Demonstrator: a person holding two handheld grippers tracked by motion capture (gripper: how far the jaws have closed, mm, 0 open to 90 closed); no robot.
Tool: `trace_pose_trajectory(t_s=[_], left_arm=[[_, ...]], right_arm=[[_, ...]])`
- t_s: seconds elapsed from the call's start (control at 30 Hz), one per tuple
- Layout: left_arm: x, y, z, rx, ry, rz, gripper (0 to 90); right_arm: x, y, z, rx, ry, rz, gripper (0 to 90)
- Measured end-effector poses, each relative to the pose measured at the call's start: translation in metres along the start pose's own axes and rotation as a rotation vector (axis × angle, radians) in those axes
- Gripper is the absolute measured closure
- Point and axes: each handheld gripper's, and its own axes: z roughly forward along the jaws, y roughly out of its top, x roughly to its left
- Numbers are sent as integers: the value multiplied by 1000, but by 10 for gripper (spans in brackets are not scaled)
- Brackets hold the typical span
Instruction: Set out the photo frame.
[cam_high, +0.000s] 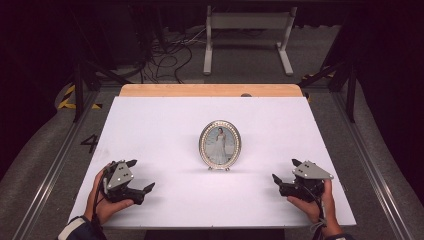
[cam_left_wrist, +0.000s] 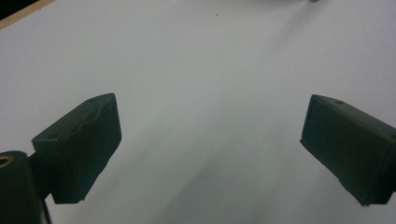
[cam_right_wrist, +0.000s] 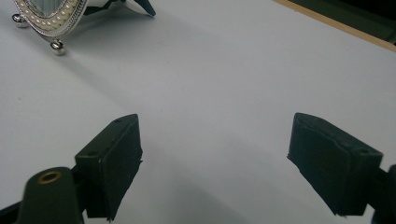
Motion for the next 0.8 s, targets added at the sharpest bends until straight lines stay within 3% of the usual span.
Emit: trace_pose_trajectory(t_s=[0.33,0.8], left_arm=[[12,-22,-19,-3,31,-63,53],[11,-24,-16,-6,20,-71,51]], right_arm=[[-11,-19,-4,8,-16,48,164],[-9,-16,-3,-2,-23,64,153]])
